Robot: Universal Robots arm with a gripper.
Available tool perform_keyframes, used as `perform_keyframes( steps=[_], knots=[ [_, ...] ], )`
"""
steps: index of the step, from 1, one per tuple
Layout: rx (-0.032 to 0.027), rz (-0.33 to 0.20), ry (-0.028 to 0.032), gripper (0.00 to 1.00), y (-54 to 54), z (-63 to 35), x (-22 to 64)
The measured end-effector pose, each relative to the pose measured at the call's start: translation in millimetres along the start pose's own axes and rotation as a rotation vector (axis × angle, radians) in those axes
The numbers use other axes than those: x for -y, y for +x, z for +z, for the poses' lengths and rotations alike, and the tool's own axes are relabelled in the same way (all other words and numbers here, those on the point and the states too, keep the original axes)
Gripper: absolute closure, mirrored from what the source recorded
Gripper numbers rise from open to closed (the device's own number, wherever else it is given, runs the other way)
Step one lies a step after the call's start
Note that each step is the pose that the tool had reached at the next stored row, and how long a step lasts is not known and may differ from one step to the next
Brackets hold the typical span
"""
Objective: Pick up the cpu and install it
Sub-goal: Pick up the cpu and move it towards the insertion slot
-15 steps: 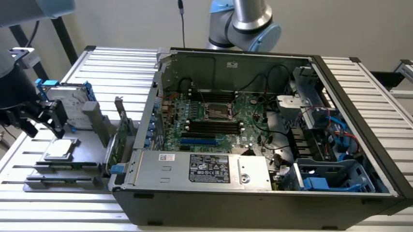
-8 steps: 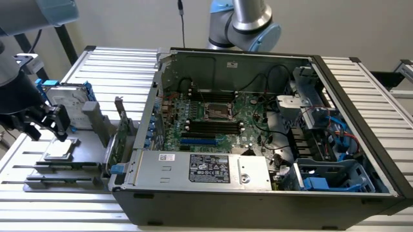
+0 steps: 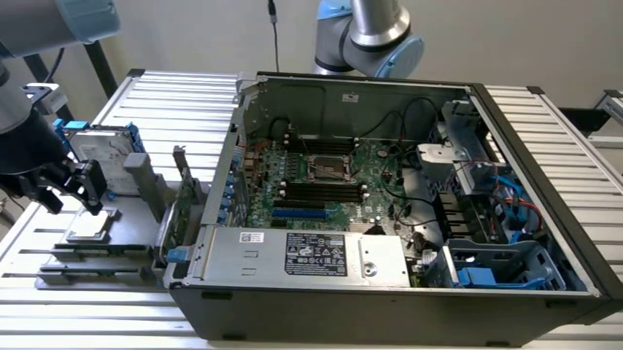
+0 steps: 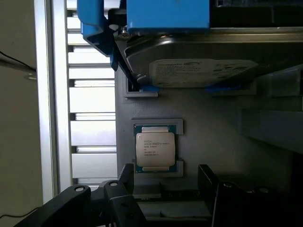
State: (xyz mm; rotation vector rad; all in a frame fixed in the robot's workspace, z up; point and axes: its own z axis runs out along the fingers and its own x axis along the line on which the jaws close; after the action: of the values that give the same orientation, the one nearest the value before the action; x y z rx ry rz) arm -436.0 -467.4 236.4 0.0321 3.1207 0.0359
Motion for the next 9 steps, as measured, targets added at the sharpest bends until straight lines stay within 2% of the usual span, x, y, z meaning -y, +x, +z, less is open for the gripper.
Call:
perform_keyframes(
  steps=[8,9],
  knots=[
    [-0.0002,0.0,0.0002,0.33,0.0,0.0,0.0],
    [-0.0002,0.0,0.0002,0.27,0.0,0.3,0.0]
  ],
)
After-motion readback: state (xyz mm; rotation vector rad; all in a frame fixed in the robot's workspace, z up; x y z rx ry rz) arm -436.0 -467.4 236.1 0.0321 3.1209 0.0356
